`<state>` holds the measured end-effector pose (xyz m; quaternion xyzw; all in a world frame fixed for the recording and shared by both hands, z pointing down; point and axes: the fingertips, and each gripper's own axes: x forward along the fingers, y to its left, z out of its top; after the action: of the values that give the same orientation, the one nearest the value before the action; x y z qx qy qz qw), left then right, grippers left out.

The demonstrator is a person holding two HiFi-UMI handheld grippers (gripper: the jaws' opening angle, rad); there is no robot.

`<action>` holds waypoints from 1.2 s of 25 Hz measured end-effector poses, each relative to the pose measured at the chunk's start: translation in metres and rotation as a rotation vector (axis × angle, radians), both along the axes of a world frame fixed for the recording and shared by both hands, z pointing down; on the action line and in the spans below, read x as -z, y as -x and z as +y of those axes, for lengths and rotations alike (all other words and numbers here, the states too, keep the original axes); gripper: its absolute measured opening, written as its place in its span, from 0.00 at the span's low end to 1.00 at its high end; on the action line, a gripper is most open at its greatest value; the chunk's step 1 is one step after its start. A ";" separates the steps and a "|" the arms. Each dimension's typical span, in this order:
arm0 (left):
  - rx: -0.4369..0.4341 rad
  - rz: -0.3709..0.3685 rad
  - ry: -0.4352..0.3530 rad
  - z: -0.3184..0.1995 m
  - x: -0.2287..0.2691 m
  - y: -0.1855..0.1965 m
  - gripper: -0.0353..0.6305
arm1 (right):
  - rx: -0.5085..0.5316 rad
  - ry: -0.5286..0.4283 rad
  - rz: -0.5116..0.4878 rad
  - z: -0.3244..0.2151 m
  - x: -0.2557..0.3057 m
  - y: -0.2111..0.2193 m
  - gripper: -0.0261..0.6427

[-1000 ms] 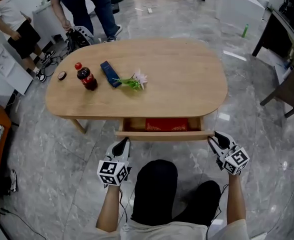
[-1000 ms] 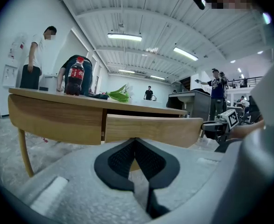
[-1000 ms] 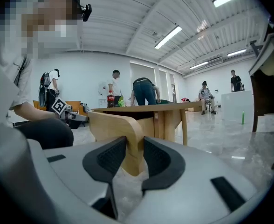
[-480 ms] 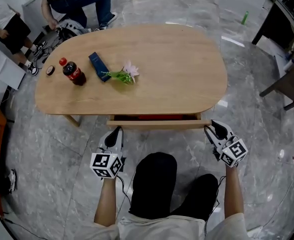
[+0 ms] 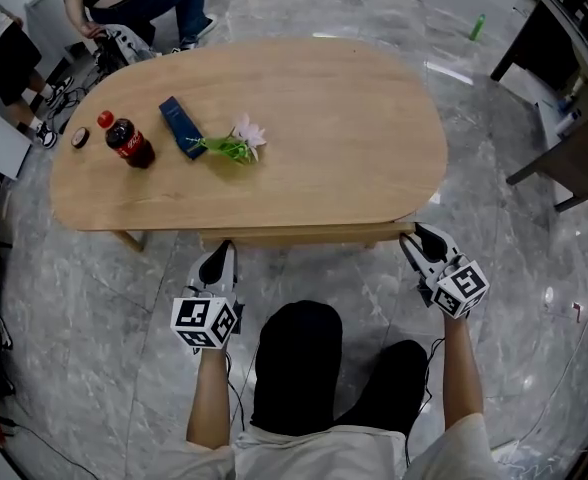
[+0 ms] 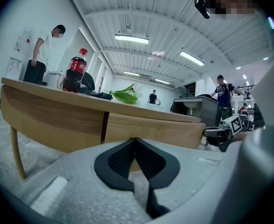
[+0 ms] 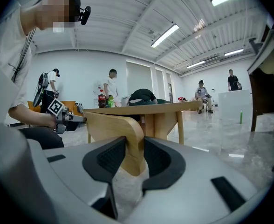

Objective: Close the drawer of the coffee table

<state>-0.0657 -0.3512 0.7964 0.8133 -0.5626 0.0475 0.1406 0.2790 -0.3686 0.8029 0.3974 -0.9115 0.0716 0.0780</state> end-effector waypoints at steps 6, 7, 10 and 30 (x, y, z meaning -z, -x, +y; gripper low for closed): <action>0.015 0.020 -0.014 -0.007 0.000 -0.001 0.07 | -0.006 0.004 0.003 -0.007 0.000 -0.001 0.24; 0.020 0.022 -0.016 -0.009 0.000 0.000 0.07 | -0.007 0.004 0.002 -0.009 0.000 -0.001 0.24; 0.030 0.022 -0.018 -0.015 0.000 -0.001 0.07 | -0.015 0.006 -0.009 -0.015 0.000 -0.001 0.24; 0.039 0.004 -0.024 -0.040 0.000 0.002 0.07 | -0.076 0.000 -0.013 -0.039 0.000 0.002 0.24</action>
<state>-0.0675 -0.3908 0.7961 0.8039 -0.5785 0.0365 0.1330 0.2774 -0.4072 0.8028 0.4312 -0.8963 0.0771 0.0692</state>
